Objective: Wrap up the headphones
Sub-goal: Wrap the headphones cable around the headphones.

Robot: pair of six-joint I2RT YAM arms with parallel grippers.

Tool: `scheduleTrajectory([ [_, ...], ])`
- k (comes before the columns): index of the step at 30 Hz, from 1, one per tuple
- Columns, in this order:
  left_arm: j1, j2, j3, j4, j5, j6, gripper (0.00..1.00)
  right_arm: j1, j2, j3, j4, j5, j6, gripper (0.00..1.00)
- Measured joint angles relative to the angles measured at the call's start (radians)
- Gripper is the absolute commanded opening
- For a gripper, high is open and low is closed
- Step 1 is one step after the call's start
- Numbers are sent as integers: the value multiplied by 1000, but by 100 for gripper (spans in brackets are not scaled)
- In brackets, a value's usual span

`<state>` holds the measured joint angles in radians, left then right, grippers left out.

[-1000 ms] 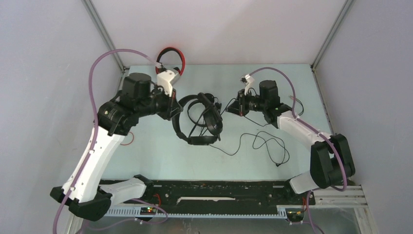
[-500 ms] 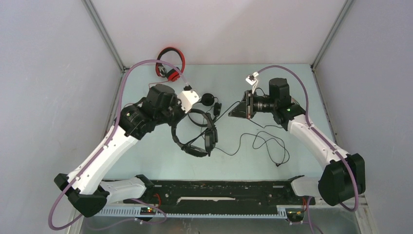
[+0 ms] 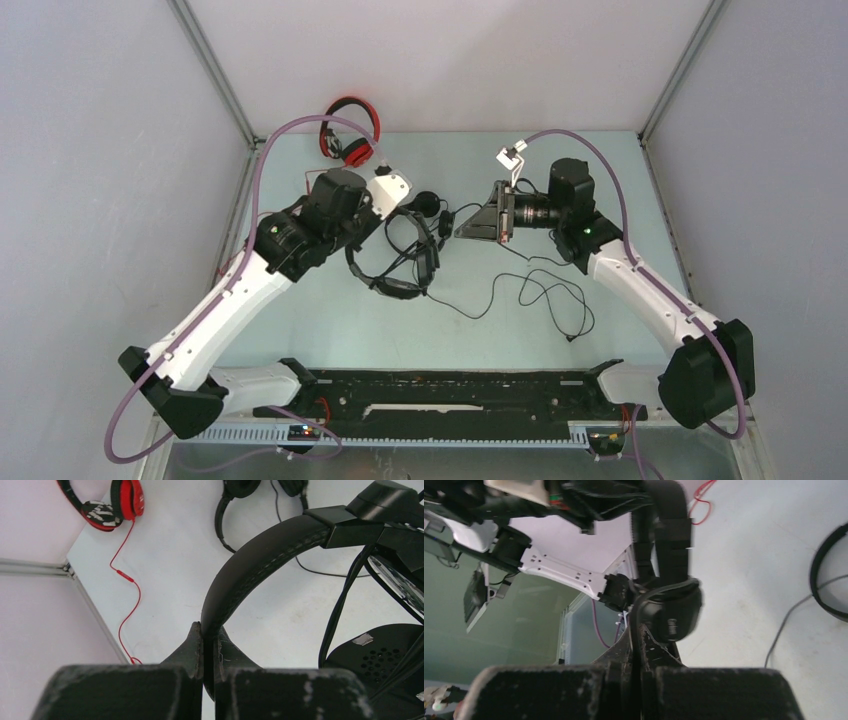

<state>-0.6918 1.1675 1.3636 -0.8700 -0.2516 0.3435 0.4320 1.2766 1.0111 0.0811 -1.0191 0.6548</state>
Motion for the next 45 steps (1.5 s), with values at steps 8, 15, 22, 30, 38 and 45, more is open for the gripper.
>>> scheduleTrajectory([
  [8,0,5,-19,77,-115,-114,0,104,7,33,115,-5,90,5],
  [15,0,42,-19,97,-218,-245,0,179,41,43,167,-2,99,15],
  [22,0,76,-4,98,-272,-424,0,225,47,43,107,60,-52,18],
  [30,0,90,18,98,-313,-610,0,297,33,31,46,164,-280,18],
  [38,16,90,22,105,-296,-799,0,345,-40,-88,69,292,-465,18],
  [45,42,87,22,128,-221,-910,0,372,-65,-233,127,375,-589,21],
])
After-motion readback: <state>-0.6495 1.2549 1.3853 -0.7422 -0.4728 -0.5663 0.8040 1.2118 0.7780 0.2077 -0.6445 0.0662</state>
